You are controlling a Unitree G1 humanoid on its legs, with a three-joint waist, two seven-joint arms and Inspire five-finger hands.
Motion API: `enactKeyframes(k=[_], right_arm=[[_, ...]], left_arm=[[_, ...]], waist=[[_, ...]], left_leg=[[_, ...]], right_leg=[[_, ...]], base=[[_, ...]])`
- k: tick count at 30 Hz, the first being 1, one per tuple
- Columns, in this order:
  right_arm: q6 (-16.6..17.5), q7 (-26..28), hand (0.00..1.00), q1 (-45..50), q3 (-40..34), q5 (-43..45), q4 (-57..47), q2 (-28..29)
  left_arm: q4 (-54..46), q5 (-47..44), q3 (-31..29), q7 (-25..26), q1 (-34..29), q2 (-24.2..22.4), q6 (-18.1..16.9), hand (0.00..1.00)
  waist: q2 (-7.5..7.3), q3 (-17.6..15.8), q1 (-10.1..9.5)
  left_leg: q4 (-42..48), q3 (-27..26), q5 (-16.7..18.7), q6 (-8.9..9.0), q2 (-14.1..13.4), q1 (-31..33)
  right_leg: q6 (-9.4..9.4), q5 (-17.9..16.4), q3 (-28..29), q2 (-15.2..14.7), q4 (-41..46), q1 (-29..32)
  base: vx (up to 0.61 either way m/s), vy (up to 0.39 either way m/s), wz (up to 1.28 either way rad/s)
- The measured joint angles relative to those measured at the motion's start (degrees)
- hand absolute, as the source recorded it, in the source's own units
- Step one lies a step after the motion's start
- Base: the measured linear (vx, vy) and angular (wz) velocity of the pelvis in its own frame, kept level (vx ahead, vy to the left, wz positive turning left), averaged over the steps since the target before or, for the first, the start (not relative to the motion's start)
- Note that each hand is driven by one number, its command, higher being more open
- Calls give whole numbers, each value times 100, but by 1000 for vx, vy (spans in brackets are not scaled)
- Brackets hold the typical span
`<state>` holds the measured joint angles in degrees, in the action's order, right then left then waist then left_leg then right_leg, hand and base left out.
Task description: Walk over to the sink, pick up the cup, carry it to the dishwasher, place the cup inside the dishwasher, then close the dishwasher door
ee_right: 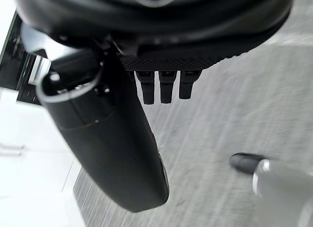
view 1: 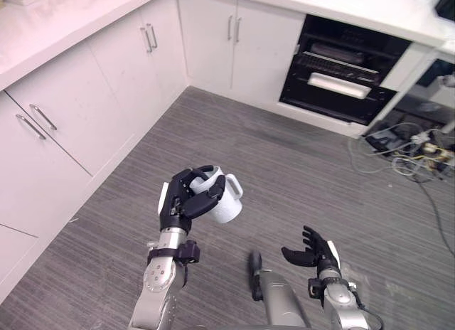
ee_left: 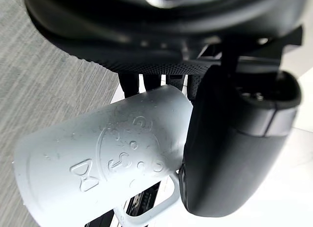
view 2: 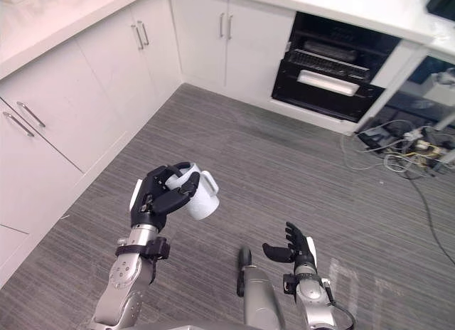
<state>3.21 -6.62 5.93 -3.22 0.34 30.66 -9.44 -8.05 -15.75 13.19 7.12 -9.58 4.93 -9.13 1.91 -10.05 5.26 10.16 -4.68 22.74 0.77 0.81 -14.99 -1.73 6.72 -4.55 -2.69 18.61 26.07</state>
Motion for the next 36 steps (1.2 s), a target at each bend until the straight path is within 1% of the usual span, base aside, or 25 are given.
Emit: enactKeyframes(k=[1, 3, 4, 5, 6, 8, 10, 12, 13, 14, 15, 16, 17, 20, 22, 23, 25, 26, 28, 30, 31, 32, 33, 34, 36], right_arm=[[-1, 2, 90, -25, -18, 0, -16, -6], [-34, 19, 90, 91, -104, 1, -138, -12], [-64, 23, 90, 211, -93, 1, -302, -22], [-61, 8, 90, 512, -22, 2, -775, -18], [7, -21, 90, 701, 7, 9, -1133, 14], [36, -88, 90, 688, -35, 16, -1272, 109], [87, -96, 90, 565, -48, 21, -1166, 99], [115, -85, 90, 358, -95, 22, -803, 53], [118, -86, 90, 357, -90, 22, -712, 41], [120, -87, 90, 359, -86, 19, -588, -53], [122, -67, 90, 344, -50, 16, -417, -27], [45, -41, 90, 351, -10, 26, -252, 163], [49, -15, 90, 435, 31, 23, -252, 199], [50, -31, 90, 422, 25, 12, -222, 186], [50, -37, 90, 304, 103, 3, -206, 232], [49, -27, 90, 254, 150, 3, -164, 233], [48, -16, 90, 195, 242, -3, -160, 220], [58, -6, 90, 84, 374, -9, -164, 219], [88, 34, 90, -98, 498, -55, -176, 223], [92, 58, 90, -224, 565, -55, -215, 217], [94, 57, 90, -213, 587, -57, -232, 189], [85, 56, 90, -207, 590, -80, -197, 10], [54, 45, 90, -243, 551, -147, -274, -78], [49, 51, 90, -225, 503, -183, -345, -107], [41, 65, 90, 27, 270, -202, -662, -187]], left_arm=[[6, 1, 41, 0, 43, -50, 7, 30], [331, -4, 220, -31, 300, -194, 21, 30], [363, -4, 236, -52, 273, -282, 34, 30], [312, -6, 233, -90, 135, -400, 10, 30], [278, -7, 264, -102, 88, -402, -82, 30], [271, -9, 319, -168, 149, -363, -86, 30], [281, -11, 315, -251, 128, -316, -85, 30], [348, -10, 310, -269, 101, -258, -58, 30], [351, -9, 311, -269, 81, -244, -51, 30], [358, -6, 315, -269, 22, -294, -58, 30], [399, -6, 295, -260, -19, -274, -52, 30], [466, -6, 233, -195, -5, -145, 32, 30], [461, -3, 203, -195, -10, -111, 38, 30], [401, 2, 221, -198, -55, -71, 89, 30], [327, 3, 251, -204, -46, 162, 96, 30], [345, 5, 249, -194, -54, 212, 157, 30], [339, 7, 253, -136, -60, 211, 170, 30], [321, 7, 252, -76, -34, 219, 111, 30], [323, 5, 259, -73, 82, 217, 59, 30], [323, 6, 300, -76, 213, 211, 44, 30], [336, 8, 308, -77, 218, 198, 45, 30], [472, 35, 311, -80, 244, 65, 62, 30], [479, 129, 347, -80, 308, -36, 100, 30], [513, 143, 367, -84, 391, -44, 99, 30], [763, 243, 486, -82, 663, -140, 101, 30]], waist=[[98, -8, 19], [185, -56, 133], [203, -61, 126], [207, -69, -14], [214, -73, -112], [179, -80, -153], [22, -81, -240], [-26, -111, -330], [-34, -106, -348], [102, -44, -396], [59, -51, -418], [-180, -30, -310], [-268, -47, -295], [-323, -46, -344], [-616, -68, -312], [-620, -74, -238], [-506, -90, -230], [-414, -77, -195], [-317, -69, -94], [-343, -41, 39], [-380, -17, 75], [-110, 20, 162], [30, 83, 177], [29, 83, 188], [46, 76, 197]], left_leg=[[134, -13, -28, 99, -94, 38], [1833, -372, -594, 791, -394, 394], [2502, -611, -968, 736, -560, 544], [3770, -1142, -2265, 553, -1049, 882], [4926, -1378, -2126, 440, -1592, 1381], [5618, -1608, -1292, 86, -2047, 2300], [4866, -1880, -750, -80, -1964, 2942], [2896, -1498, -783, 113, -1487, 3414], [2176, -1260, -1033, 167, -1311, 3427], [830, -717, -2214, 281, -1084, 3250], [780, -734, -2582, 55, -1033, 3100], [893, -843, -2329, 65, -903, 3036], [1487, -852, -1894, -5, -888, 3164], [2150, -1191, -934, -41, -951, 3076], [2001, -1565, -690, -120, -729, 2574], [1835, -1695, -521, -199, -681, 2181], [1294, -1918, -568, -71, -678, 1550], [835, -2091, -615, 10, -687, 1148], [358, -2304, -659, 116, -688, 717], [-30, -2502, -587, 348, -583, 183], [-70, -2516, -532, 442, -497, 13], [-183, -2523, -457, 568, -606, -272], [-37, -2501, -596, 682, -674, -289], [185, -2433, -669, 704, -695, -270], [1947, -2193, -1125, 928, -1115, 72]], right_leg=[[53, -132, -54, 25, 222, 9], [144, -841, -501, -150, 768, -511], [183, -976, -564, -138, 756, -770], [247, -1197, -531, -53, 517, -1345], [128, -1339, -514, 52, 67, -1889], [189, -1427, -492, 89, -492, -2494], [68, -1479, -338, -162, -780, -2876], [-216, -1676, -74, -496, -817, -3233], [-342, -1787, 21, -588, -794, -3306], [-643, -2098, 282, -630, -693, -3401], [-680, -2182, 481, -692, -666, -3468], [-593, -2241, 765, -770, -638, -3502], [-553, -2226, 827, -779, -467, -3457], [-628, -2227, 1123, -873, 951, -2906], [-1351, -1664, 997, -1312, 3073, -1846], [-1016, -1833, 777, -1345, 3891, -1436], [-477, -2144, 159, -1278, 4009, -1046], [-146, -2338, -426, -1193, 3714, -688], [120, -2381, -1103, -1008, 2705, -213], [416, -1470, -1884, -650, 534, -9], [762, -779, -1914, -557, 126, -52], [1009, -107, -1910, -407, 182, -179], [1070, -525, -1841, -400, 688, -39], [1055, -764, -1780, -454, 956, -1], [1014, -1374, -1775, -472, 1377, -348]], base=[[615, -82, 57], [599, -117, 82], [646, -165, 44], [661, -112, -13], [635, -74, -24], [619, 11, -11], [530, 66, -32], [548, 244, -55], [594, 383, -74], [404, 312, -78], [485, 374, -60], [449, 290, -24], [521, 308, -16], [439, 289, -62], [447, 221, -67], [426, 114, -41], [377, 73, -55], [510, 113, -70], [589, 108, -48], [558, 38, -27], [718, 35, -19], [723, 35, -33], [698, 26, -33], [715, -90, -31], [615, -135, -20]])
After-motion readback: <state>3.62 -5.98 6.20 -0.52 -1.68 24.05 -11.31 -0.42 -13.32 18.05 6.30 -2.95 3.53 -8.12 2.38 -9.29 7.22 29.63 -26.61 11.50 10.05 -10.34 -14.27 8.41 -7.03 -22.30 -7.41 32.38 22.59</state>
